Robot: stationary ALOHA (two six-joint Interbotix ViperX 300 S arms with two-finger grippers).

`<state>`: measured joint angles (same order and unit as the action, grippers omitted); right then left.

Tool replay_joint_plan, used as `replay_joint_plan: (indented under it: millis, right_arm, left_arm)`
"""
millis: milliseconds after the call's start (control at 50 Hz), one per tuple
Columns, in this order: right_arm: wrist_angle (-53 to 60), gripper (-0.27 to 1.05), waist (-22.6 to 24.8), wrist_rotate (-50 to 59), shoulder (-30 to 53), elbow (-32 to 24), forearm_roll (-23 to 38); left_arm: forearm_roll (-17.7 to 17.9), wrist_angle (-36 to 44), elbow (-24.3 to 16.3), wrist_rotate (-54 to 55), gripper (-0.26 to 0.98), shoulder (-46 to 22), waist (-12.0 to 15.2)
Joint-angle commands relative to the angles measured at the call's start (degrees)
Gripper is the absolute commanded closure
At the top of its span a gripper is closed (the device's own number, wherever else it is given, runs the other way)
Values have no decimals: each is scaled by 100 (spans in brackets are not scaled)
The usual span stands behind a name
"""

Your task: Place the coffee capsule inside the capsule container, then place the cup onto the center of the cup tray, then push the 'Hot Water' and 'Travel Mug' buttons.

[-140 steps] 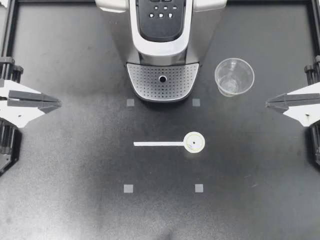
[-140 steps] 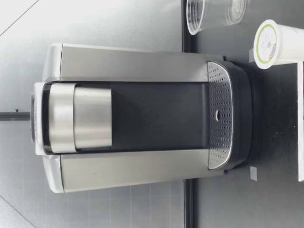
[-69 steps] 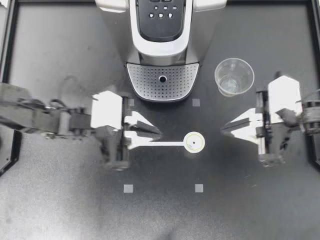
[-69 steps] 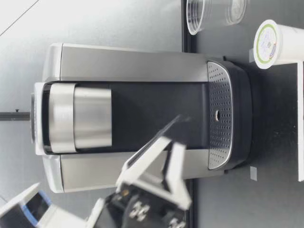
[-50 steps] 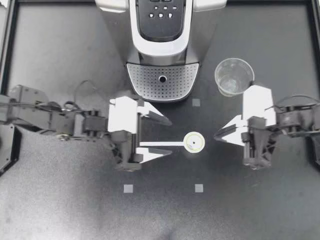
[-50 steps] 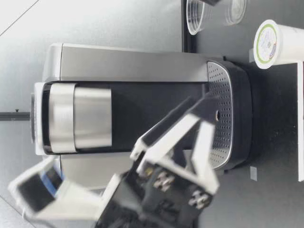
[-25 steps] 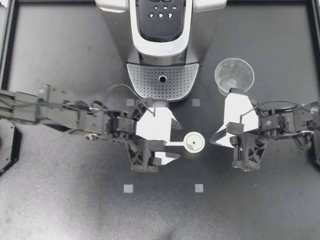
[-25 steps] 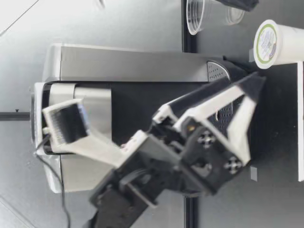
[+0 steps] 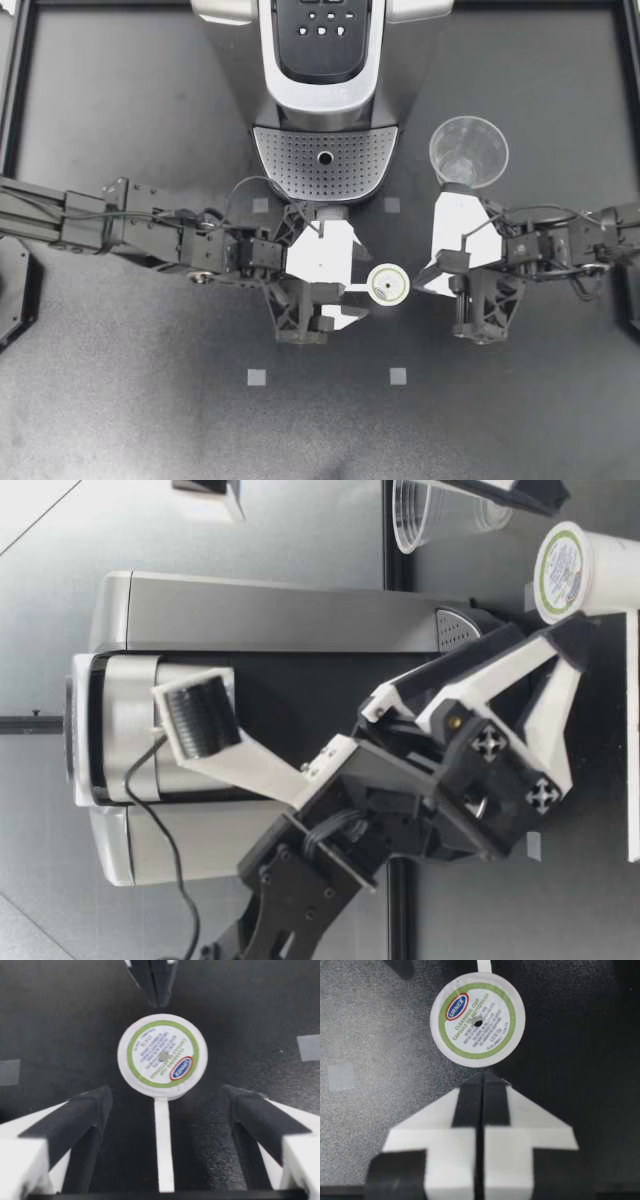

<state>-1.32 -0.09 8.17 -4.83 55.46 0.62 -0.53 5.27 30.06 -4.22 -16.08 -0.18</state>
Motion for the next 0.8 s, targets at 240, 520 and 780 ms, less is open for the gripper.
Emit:
replay_joint_plan:
  millis: [240,520,780]
  right_arm:
    - [18,75,35,-9,44,-185,26]
    - [18,75,35,-9,70,-193,53]
    - [18,75,26,-9,97,-193,53]
  left_arm:
    - [0,97,-272,-18,-5,-62,26]
    - [0,79,-431,-35,-5,-246,26]
    - [0,70,-606,-44,-5,-387,62]
